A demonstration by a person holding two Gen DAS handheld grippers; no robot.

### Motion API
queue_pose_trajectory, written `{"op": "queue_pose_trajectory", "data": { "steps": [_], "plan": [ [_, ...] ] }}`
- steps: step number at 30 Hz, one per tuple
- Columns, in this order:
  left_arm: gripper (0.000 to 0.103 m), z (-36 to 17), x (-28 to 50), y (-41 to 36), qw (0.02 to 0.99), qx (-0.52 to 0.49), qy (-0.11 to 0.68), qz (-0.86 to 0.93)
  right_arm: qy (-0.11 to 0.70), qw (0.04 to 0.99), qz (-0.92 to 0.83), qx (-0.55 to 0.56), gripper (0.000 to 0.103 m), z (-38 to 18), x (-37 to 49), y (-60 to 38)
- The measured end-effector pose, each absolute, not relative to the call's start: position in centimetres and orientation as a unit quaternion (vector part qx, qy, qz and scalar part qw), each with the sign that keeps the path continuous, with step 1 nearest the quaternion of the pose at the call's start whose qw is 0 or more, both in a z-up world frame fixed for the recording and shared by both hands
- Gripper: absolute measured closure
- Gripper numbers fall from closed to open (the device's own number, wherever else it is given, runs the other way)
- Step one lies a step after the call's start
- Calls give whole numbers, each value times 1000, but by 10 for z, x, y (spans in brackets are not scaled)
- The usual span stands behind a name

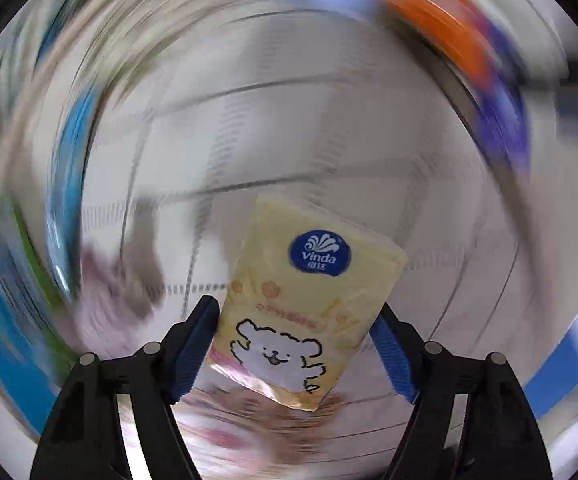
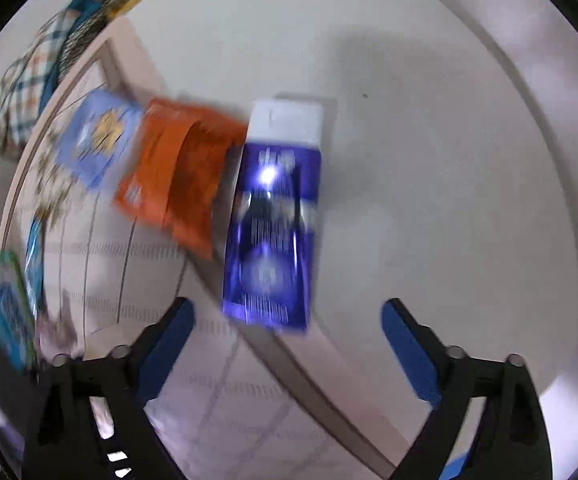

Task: Organize soft objects
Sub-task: 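Grasp the yellow Vinda tissue pack with the left gripper while the right grasps the blue toothpaste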

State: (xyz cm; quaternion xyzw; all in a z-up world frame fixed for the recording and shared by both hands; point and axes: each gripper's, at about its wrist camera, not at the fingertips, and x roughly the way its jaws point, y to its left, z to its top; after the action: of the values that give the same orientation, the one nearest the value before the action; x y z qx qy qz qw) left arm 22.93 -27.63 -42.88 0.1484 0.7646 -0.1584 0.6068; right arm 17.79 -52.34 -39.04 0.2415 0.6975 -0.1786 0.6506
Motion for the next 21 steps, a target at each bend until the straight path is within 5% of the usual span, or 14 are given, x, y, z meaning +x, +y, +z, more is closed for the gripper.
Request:
{"op": "queue_pose_trajectory", "data": {
  "steps": [4,7,9,15,17,21],
  "plan": [
    [29,-436,257,-244,582,-18,802,-135,699,635,-201,262,23,-415,200,-536],
    [28,-430,258,-247,584,12,797,-154,697,641,-215,239,33,-412,211,-533],
    [28,-427,254,-255,591,57,789,-160,705,638,-225,213,49,-411,216,-527],
    [28,-443,246,-283,574,94,800,-149,726,635,-201,172,50,-410,198,-503],
    [42,-444,246,-283,591,93,790,-134,730,634,-195,164,50,-409,188,-494],
    [42,-441,237,-282,613,87,774,-136,732,638,-186,150,50,-404,172,-475]
  ]
}}
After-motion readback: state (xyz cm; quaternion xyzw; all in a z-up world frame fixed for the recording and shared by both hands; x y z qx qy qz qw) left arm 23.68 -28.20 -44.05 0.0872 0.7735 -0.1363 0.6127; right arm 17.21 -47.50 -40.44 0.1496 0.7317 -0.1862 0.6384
